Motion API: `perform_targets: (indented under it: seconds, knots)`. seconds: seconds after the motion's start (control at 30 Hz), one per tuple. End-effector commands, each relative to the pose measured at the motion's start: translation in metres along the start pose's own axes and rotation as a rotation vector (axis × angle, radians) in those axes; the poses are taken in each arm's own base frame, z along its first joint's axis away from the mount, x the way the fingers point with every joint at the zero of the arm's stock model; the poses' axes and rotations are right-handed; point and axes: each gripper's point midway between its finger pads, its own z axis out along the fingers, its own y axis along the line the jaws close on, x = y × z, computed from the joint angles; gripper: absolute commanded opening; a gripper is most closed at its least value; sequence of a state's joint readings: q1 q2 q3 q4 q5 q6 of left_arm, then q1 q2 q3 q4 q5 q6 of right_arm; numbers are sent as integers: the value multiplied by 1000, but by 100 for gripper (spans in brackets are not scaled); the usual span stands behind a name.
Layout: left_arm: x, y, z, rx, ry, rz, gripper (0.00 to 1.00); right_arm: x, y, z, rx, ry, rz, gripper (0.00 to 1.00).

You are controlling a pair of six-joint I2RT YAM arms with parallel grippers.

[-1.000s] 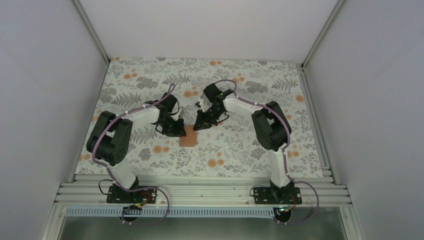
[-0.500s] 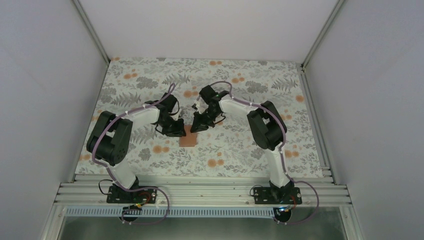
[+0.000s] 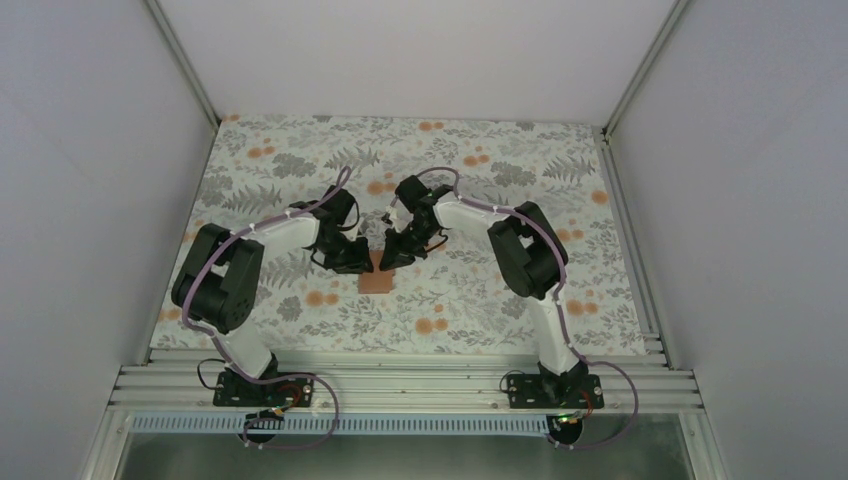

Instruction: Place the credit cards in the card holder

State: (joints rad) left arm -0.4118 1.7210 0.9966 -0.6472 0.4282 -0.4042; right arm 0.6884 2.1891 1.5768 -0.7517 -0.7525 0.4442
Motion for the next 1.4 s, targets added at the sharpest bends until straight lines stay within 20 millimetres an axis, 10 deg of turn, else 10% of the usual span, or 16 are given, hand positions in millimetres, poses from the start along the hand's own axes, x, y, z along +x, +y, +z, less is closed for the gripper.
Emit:
perform_targets:
  seconds: [0.0, 0.63, 0.93, 1.13, 1.37]
  knots:
    - [2, 1, -9, -32, -9, -5, 30, -5, 8, 4, -16, 2, -17, 4]
    - [9, 11, 0, -53, 12, -8, 35, -8, 20, 7, -92, 10, -23, 4]
    - [-1, 0, -19, -48, -43, 31, 40, -15, 27, -40, -25, -103, -66, 5]
    - [-3, -2, -17, -38, -47, 39, 42, 0, 4, -58, 145, -115, -65, 36]
    - [-4, -4, -14, -30, -45, 42, 42, 8, -9, -57, 255, -104, -55, 49]
